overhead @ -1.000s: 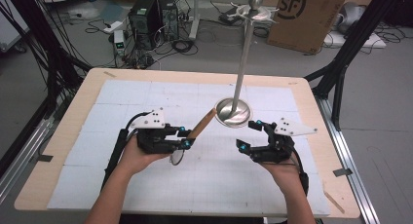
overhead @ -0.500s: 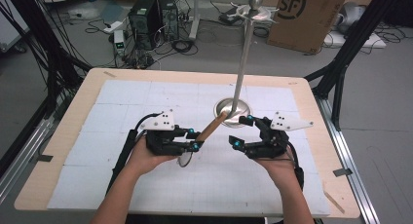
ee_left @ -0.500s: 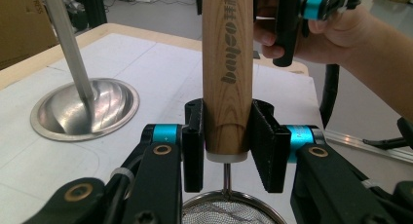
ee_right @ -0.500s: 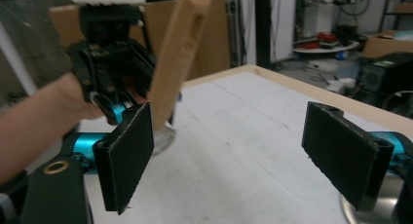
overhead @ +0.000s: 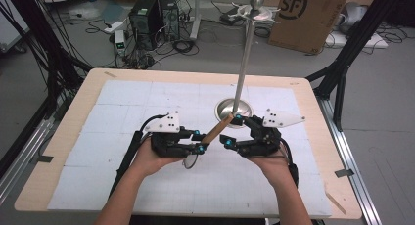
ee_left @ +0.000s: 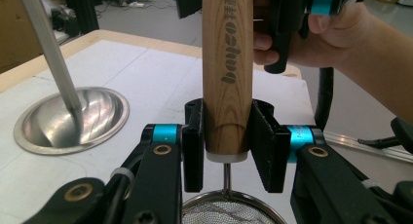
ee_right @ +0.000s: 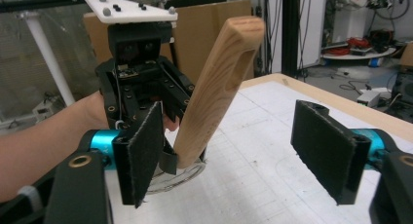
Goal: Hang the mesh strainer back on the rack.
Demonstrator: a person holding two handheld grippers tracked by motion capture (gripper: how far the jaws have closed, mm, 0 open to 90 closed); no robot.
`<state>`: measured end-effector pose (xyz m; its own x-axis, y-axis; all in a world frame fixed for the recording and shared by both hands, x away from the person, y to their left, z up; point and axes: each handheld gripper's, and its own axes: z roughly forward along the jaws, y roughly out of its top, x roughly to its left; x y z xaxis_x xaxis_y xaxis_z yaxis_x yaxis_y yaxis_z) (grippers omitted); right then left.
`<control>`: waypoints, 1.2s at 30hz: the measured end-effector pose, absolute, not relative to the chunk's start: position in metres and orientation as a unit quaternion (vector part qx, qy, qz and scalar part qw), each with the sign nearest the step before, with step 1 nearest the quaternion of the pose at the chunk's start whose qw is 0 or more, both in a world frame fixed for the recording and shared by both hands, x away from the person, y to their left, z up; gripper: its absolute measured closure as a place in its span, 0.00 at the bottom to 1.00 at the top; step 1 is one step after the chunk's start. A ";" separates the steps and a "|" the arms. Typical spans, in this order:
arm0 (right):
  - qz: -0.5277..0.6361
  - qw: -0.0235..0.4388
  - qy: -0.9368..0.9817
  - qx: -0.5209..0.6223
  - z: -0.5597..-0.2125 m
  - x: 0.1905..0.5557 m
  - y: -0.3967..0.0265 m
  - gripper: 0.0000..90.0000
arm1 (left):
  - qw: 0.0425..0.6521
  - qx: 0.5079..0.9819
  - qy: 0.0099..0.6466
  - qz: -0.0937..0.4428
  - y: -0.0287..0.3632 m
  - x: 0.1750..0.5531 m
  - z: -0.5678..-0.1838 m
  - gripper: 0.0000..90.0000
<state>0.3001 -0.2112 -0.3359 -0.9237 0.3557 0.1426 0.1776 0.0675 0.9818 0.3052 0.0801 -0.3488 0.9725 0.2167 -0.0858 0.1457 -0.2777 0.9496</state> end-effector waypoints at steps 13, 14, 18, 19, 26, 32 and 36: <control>0.656 0.056 0.737 0.157 -0.335 0.299 -0.202 0.54 | 0.606 0.789 0.101 0.013 0.075 0.303 -0.348 0.76; 0.657 0.055 0.735 0.157 -0.335 0.298 -0.201 0.56 | 0.606 0.789 0.100 0.012 0.075 0.303 -0.349 0.76; 0.658 0.048 0.737 0.148 -0.334 0.296 -0.199 0.63 | 0.613 0.784 0.098 0.006 0.074 0.302 -0.349 0.76; 0.657 0.046 0.738 0.144 -0.335 0.296 -0.198 0.65 | 0.615 0.783 0.097 0.005 0.074 0.302 -0.348 0.76; 0.660 0.037 0.738 0.138 -0.334 0.293 -0.195 0.69 | 0.621 0.778 0.091 -0.001 0.076 0.302 -0.347 0.76; 0.670 0.034 0.729 0.137 -0.332 0.292 -0.199 0.69 | 0.624 0.776 0.088 -0.005 0.077 0.302 -0.347 0.76; 0.673 0.028 0.726 0.139 -0.332 0.292 -0.199 0.72 | 0.624 0.777 0.085 -0.005 0.076 0.302 -0.348 0.76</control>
<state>0.2915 -0.1992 -0.3322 -0.9597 0.2396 0.1470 0.1649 0.0566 0.9847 0.3019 0.0759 -0.3482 0.9854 0.1264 -0.1139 0.1385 -0.2072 0.9684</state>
